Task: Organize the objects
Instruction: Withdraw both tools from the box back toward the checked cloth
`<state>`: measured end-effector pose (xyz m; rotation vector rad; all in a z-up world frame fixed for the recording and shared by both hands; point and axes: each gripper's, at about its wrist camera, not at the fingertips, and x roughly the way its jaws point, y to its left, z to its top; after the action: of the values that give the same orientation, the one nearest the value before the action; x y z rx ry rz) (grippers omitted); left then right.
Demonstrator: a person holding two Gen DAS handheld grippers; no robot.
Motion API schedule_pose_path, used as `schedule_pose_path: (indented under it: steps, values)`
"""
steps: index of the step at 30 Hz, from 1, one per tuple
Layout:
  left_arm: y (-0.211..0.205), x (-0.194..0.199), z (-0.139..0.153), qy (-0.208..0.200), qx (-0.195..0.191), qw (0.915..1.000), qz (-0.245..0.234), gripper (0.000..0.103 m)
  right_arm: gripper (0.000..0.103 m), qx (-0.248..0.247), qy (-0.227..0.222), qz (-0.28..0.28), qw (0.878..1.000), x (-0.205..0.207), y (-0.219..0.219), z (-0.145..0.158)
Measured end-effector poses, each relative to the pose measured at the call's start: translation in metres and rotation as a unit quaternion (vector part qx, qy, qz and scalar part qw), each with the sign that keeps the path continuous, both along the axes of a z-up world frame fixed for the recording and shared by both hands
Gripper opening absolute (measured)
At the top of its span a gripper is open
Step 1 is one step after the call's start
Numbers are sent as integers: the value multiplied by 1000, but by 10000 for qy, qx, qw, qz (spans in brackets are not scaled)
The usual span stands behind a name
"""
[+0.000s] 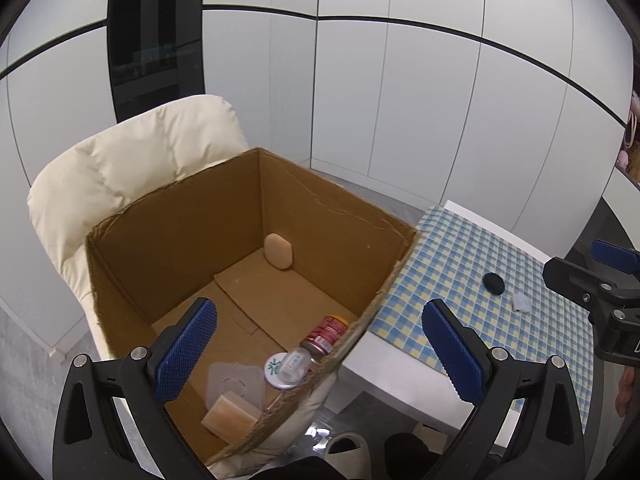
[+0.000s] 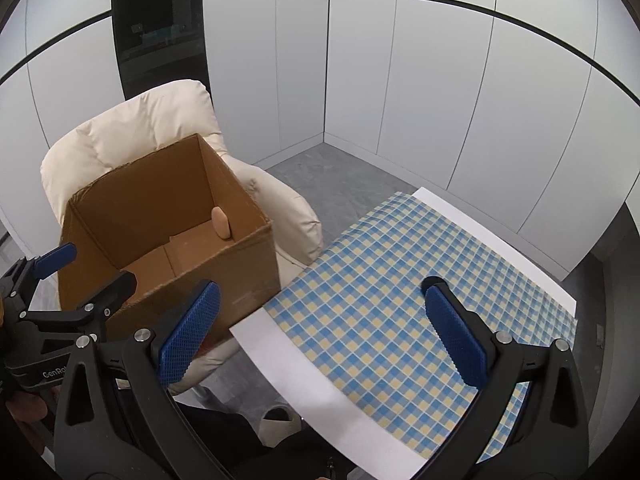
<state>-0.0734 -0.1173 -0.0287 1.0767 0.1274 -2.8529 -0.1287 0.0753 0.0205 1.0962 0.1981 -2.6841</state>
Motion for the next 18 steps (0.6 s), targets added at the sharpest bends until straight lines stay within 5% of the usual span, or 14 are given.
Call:
schedule_pose_path:
  steps: [18]
  values:
    - [42,-16,-2,-9,41,9993,-365,102,103,-38,-23,-443,9990,6,51,-1]
